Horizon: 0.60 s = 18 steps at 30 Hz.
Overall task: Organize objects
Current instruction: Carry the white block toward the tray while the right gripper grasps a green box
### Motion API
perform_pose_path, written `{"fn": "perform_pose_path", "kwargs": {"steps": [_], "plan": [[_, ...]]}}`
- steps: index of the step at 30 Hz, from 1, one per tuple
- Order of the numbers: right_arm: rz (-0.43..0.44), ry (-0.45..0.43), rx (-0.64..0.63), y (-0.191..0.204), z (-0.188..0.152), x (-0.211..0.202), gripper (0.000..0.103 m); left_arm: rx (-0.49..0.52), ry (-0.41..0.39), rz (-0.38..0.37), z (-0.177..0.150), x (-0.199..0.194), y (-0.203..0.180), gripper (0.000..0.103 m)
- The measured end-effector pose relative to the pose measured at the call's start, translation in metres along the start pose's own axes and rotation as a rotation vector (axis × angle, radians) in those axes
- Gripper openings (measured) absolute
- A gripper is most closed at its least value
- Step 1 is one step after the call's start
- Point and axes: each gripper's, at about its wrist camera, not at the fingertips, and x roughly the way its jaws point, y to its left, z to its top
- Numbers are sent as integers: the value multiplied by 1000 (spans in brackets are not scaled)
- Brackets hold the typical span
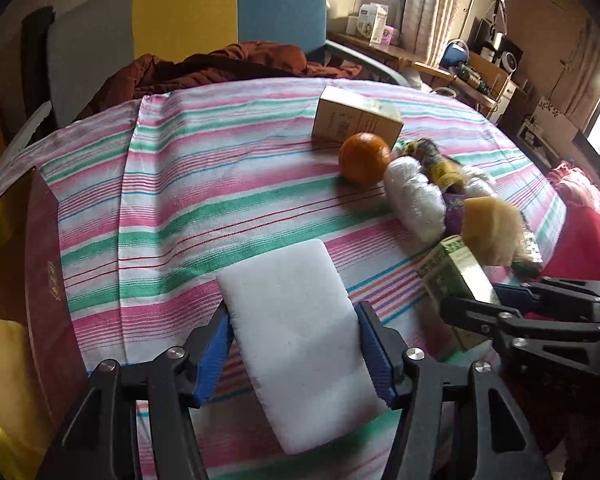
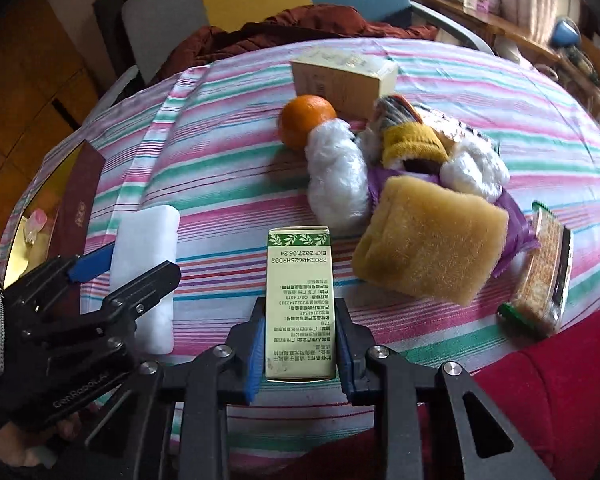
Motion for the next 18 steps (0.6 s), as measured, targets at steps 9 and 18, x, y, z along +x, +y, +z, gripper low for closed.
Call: {"fn": "perform_pose_path", "kwargs": {"steps": [9,18], "plan": [[112,-71,-126,59,26,-22,30,-107,-154,10,-4,-86,44,62],[235,-79,-343,159,30,-26,30,-346,-236,182,-32,-148,160,62]]}}
